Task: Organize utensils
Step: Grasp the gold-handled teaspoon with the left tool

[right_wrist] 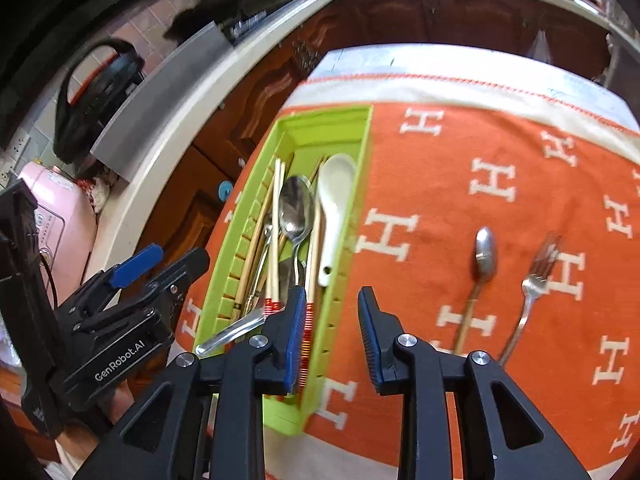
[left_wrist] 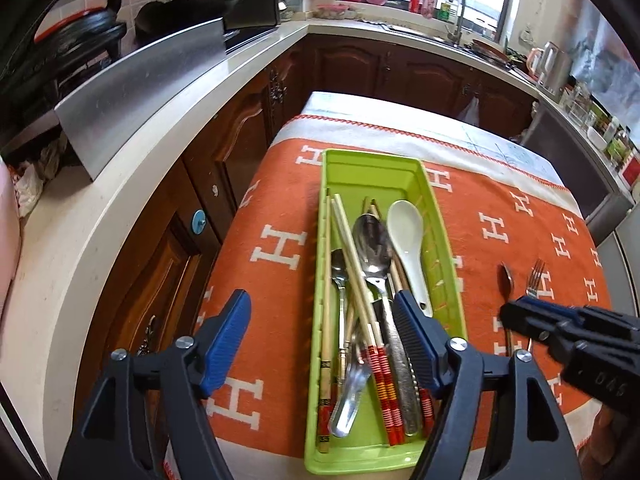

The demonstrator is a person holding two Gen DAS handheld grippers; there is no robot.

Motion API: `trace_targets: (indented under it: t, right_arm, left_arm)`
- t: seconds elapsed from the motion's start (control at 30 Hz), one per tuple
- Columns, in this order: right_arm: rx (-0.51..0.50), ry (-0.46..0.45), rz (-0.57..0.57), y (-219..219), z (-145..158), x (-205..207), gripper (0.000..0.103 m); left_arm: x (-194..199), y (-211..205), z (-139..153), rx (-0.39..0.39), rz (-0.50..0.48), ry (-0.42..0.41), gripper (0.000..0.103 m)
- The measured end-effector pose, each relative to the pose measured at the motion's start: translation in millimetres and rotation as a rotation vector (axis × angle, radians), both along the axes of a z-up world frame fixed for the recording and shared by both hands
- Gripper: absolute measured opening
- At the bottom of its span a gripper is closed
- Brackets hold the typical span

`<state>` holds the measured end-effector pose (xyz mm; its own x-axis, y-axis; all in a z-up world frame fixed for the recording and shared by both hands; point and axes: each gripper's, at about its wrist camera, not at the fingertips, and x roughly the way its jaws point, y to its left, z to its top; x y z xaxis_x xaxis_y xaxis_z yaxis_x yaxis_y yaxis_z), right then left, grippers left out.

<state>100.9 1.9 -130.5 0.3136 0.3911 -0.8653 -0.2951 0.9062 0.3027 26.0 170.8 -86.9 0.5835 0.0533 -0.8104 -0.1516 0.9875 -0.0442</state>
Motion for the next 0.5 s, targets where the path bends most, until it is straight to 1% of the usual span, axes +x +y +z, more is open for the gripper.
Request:
trace_targets:
  t: [0.07,0.1,0.13,0.17,0.23,0.33,0.4,0.43,0.5]
  right_arm:
    - [0.014,-0.049,-0.032,-18.7,9.8,-4.2,0.027]
    - [0.011,-0.082,-0.058,-28.4,14.4,-7.0,0.03]
    - [0.003,-0.111,-0.08,-36.5,19.6,-8.3,0.034]
    - [-0.01,-0.15,-0.108,-48.8,25.6,-10.6,0.036]
    - [-0.02,-0.2,-0.137,-70.5,35.0,-14.0,0.036]
    - [-0.036,-0.267,-0.135,-96.0,44.3,-22.3,0.036]
    - [-0.077,-0.291,-0.14,-109.6,46.2,-27.3,0.036]
    - [-0.089,-0.288,-0.152,-117.0,45.2,-28.7,0.036]
    - [-0.085,-0.239,-0.186,-137.1,37.7,-27.8,0.036]
  left_arm:
    - [-0.5,-7.2,2.6,0.005,-0.019,0.0,0.076]
    - [-0.5,-11.7,3.9,0.004,-0.031,0.001,0.077]
    - [0.0,-17.3,4.9,0.002,-0.045,0.003,0.078]
    - [0.3,-23.1,6.0,0.0,-0.057,0.005,0.078]
    - [2.5,-34.9,8.4,-0.006,-0.084,0.008,0.079]
    - [6.5,-56.6,11.0,-0.006,-0.126,0.012,0.082]
    - [10.2,-74.6,11.2,0.0,-0.16,0.022,0.082]
    - [11.9,-83.1,10.8,0.004,-0.177,0.027,0.082]
    - [17.2,-101.9,8.5,0.016,-0.215,0.042,0.082]
